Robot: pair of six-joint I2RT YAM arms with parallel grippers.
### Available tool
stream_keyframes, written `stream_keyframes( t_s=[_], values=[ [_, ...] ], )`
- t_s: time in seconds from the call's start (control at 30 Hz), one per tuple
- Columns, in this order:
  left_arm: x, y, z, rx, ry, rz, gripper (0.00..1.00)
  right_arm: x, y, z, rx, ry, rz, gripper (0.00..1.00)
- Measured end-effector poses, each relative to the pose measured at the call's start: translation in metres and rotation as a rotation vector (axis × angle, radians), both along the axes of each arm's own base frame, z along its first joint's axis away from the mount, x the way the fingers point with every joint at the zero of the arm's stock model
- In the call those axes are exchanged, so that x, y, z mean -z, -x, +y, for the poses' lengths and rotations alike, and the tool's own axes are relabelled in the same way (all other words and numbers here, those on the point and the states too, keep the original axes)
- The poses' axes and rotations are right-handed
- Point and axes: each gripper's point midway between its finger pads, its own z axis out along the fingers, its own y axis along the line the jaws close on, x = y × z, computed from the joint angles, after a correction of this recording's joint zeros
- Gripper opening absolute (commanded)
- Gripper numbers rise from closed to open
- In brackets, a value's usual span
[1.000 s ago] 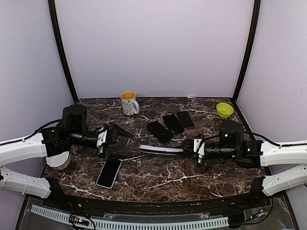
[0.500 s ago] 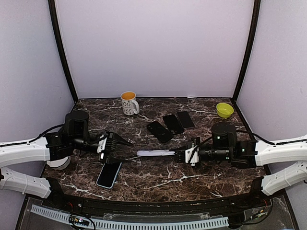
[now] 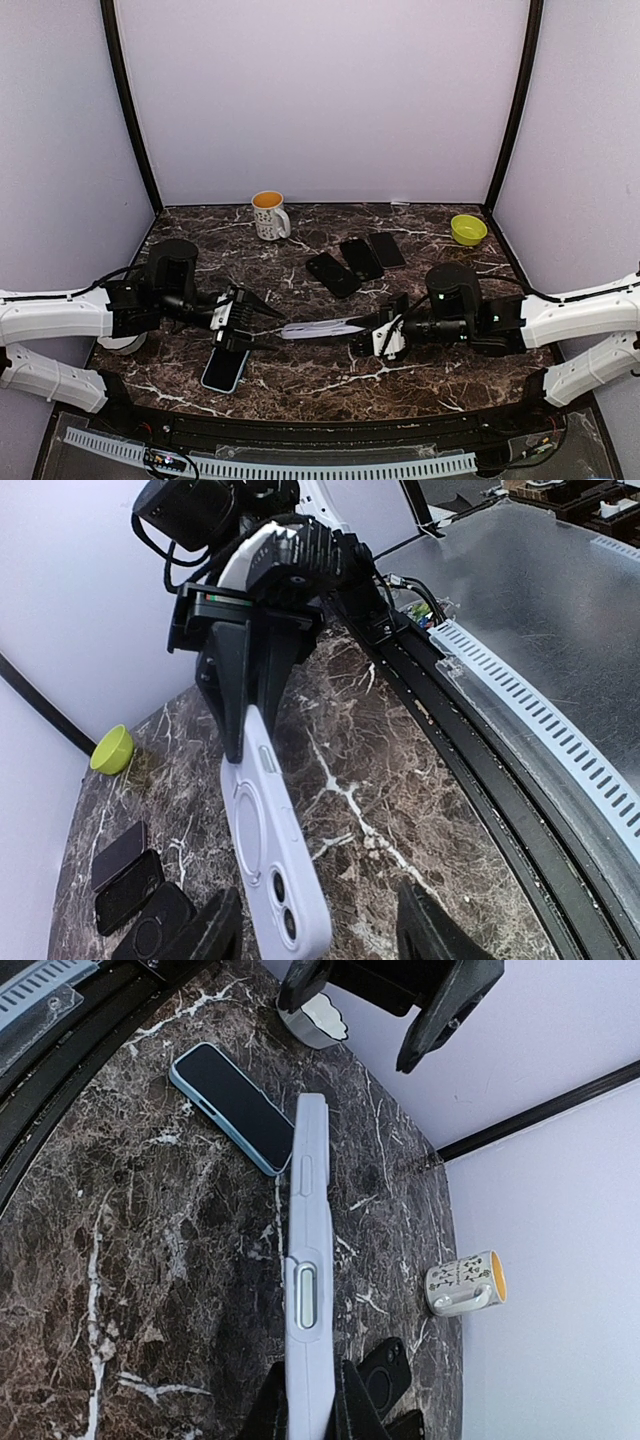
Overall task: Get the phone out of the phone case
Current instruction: Remove the top left corner of the phone from the phone case.
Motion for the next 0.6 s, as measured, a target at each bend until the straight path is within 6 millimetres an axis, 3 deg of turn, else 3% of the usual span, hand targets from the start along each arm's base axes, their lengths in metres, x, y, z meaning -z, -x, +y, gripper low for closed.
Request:
stream_keyframes(
  t_s=[0.6],
  values=[
    [0.021,0.006,-0.004,0.013,-0.072,-0.006,0.48,-0.013,0.008,0.007,-0.040,-0.019,-0.048,0.00]
  ],
)
